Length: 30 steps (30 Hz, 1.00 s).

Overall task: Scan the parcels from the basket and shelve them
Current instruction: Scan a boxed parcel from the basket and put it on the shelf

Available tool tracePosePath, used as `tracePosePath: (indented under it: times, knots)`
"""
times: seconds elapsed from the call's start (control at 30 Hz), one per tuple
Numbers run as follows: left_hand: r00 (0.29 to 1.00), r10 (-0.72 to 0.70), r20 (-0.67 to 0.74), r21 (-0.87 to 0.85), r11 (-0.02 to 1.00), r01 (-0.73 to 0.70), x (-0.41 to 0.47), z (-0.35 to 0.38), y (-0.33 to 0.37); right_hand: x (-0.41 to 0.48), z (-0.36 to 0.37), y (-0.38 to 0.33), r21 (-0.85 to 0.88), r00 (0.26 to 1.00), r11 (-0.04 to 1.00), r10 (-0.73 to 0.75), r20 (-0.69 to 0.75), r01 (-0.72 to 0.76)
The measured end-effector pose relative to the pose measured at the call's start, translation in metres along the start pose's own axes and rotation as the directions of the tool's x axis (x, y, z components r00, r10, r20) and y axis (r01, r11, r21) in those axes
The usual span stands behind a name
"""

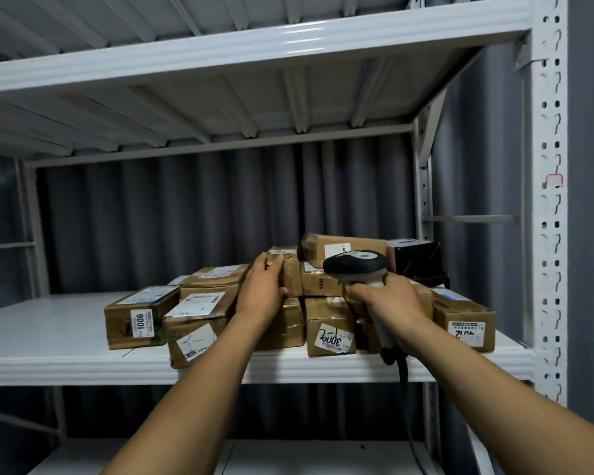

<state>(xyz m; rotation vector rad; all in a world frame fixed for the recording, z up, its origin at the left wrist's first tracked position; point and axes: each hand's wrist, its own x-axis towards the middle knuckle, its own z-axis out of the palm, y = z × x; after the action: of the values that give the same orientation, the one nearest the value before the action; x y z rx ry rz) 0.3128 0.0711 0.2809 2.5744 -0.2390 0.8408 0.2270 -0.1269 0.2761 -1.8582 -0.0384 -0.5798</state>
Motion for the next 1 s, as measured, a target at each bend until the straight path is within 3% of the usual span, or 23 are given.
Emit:
tracePosePath:
  times: [0.2,0.43,0.7,0.8,1.0]
  knots:
    - [0.993,0.010,0.116,0.018,1.000,-0.012,0.030,0.009,-0.008,0.009,0.003,-0.002,-0.049,1.000,0.999,0.024,0.005,-0.024]
    - [0.991,0.049,0.127,0.054,0.997,-0.056,0.005,-0.017,-0.011,-0.007,0.000,-0.001,-0.002,0.998,0.998,0.062,0.031,-0.062]
    - [0.986,0.128,0.111,0.008,0.991,-0.130,-0.095,-0.038,-0.009,-0.092,-0.020,0.002,0.111,0.989,0.989,0.083,0.119,-0.096]
    - [0.974,0.107,0.198,-0.045,0.994,-0.099,-0.152,-0.021,-0.016,-0.136,-0.021,0.027,0.077,0.976,0.988,0.114,0.185,-0.131]
    - [0.917,0.003,0.399,0.014,1.000,-0.010,-0.270,0.032,-0.046,-0.211,-0.011,0.103,-0.030,0.926,0.971,0.234,0.295,-0.236]
